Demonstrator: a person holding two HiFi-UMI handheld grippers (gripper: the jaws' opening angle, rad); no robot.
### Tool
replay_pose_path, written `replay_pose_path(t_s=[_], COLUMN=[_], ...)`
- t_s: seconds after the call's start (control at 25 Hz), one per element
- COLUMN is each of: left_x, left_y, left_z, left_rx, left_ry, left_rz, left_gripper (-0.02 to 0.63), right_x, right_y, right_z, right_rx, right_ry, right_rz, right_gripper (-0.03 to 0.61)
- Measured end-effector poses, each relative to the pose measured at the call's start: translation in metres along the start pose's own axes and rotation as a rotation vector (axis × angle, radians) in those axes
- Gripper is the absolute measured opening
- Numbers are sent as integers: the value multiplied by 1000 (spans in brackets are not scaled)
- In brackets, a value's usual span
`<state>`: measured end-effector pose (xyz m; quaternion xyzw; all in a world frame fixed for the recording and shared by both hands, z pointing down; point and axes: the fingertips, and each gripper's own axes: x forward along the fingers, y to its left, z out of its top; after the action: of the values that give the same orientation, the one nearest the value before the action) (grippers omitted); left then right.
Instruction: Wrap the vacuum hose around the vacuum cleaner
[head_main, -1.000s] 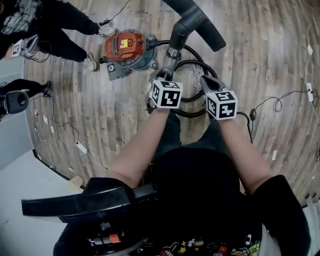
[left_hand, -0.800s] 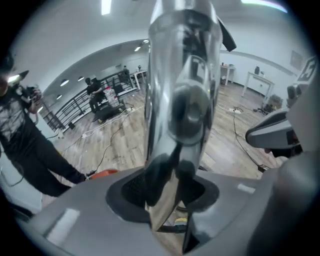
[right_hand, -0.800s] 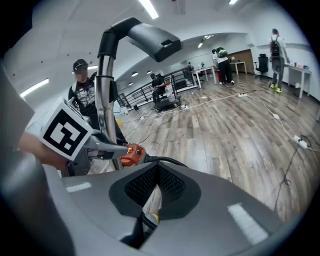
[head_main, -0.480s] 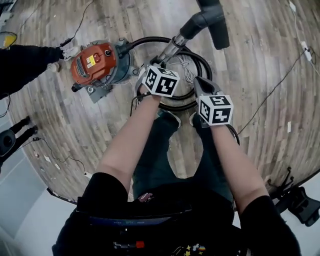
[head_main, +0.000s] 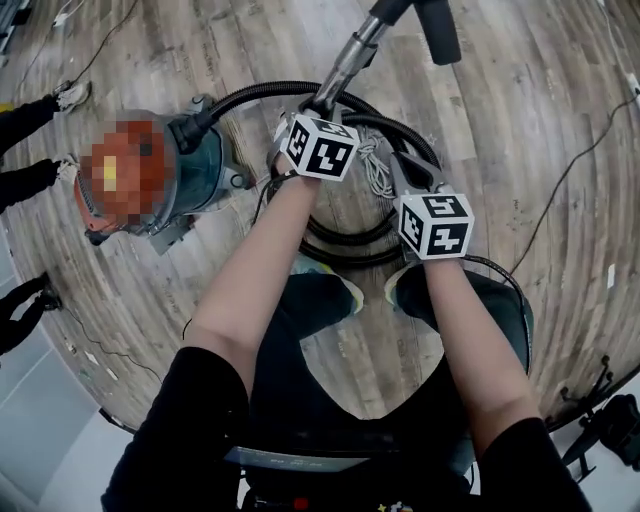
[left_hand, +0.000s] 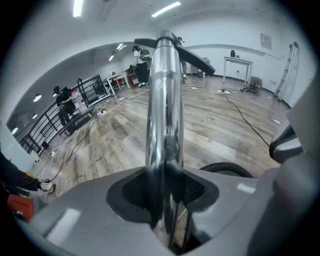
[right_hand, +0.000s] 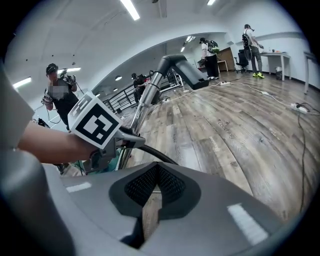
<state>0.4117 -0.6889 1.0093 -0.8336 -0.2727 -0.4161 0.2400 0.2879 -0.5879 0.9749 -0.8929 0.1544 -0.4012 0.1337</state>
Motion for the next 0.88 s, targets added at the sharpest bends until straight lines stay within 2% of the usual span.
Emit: replay_pose_path(t_s=[0.24,0.44,0.56,0.64,0.76,0.88], left_x=[96,137,124,107,72,20], left_y=[-1,-5,0,0,-8,-17], left_z=[-10,-16,-3,5,13,31], left_rx=[17,11,-16,-38,-57,-63], left_ry=[-55,-65,-118,-128,-124,-122], left_rz=[24,-1,31,34,10,-29], left_gripper=[153,170,175,138,6,6], right_x=[75,105,106,98,76,41], right_y=[-42,-67,-69,-68,-59,-37], right_z=[-11,-10,-8,-5,7,36], right_rx=[-22,-37,-53,-51,-30,-27], right_ry=[-76,-107,-90,-81,-81,-89], right_rz=[-38,-86,-103,-120,-127,-108], right_gripper=[23,23,23,23,23,23])
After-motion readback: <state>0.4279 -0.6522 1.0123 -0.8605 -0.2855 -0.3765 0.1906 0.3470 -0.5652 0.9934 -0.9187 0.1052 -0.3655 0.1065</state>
